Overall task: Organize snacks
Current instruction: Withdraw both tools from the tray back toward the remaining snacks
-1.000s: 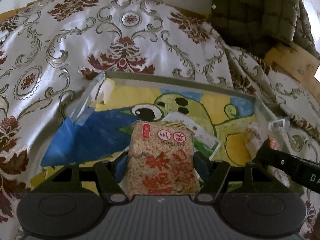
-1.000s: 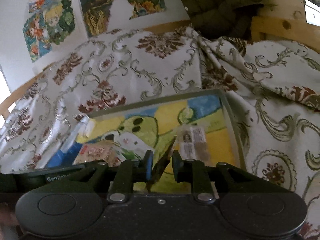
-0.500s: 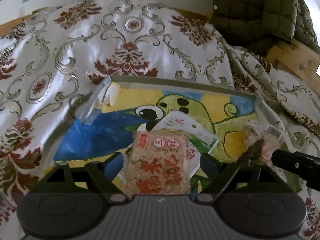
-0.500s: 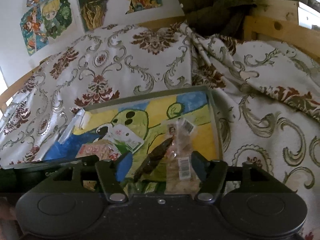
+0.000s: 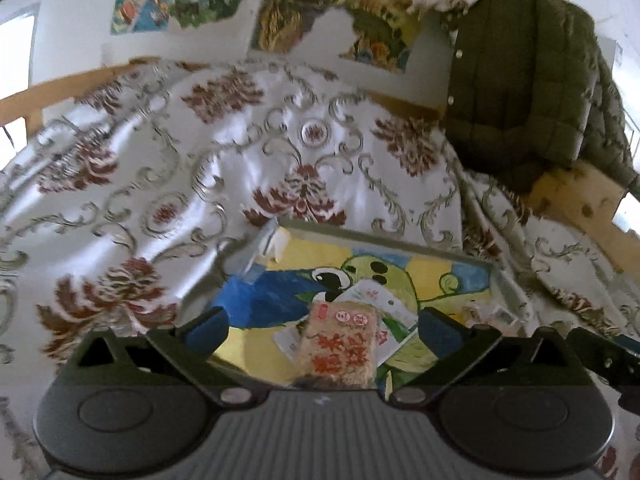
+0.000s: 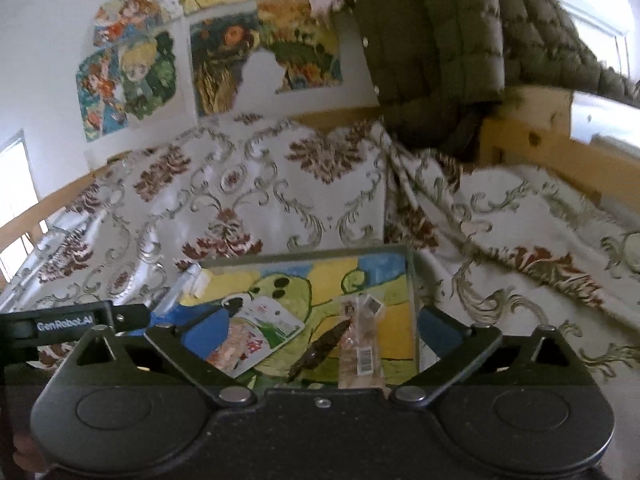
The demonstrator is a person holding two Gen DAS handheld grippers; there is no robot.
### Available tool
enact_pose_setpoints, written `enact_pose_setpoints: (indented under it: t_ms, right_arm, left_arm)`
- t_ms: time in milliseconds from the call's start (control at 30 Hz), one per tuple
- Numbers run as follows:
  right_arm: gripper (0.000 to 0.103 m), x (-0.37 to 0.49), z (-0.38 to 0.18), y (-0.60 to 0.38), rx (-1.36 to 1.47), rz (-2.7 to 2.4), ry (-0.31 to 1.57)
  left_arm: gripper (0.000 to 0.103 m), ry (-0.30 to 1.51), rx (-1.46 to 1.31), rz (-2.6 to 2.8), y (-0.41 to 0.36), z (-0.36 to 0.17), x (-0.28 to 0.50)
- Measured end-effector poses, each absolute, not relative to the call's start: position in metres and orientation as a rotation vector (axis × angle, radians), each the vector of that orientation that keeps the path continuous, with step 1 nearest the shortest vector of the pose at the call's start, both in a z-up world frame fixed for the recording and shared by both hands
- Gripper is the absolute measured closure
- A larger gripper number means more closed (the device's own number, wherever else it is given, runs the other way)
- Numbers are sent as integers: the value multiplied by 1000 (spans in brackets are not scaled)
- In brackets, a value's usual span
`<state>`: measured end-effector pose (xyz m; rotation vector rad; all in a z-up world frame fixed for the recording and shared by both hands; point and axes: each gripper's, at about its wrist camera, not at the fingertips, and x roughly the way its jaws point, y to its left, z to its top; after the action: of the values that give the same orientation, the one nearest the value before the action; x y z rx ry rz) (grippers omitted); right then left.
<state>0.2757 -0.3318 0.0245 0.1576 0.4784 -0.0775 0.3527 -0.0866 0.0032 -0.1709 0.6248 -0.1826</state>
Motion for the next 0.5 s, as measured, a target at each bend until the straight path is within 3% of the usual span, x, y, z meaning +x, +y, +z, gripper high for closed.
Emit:
enact_pose_setpoints:
  t_ms: [500]
  right_arm:
    - [1, 166, 55, -297, 88, -126, 383]
  left_arm:
    - [0, 493, -140, -175, -62, 43, 225]
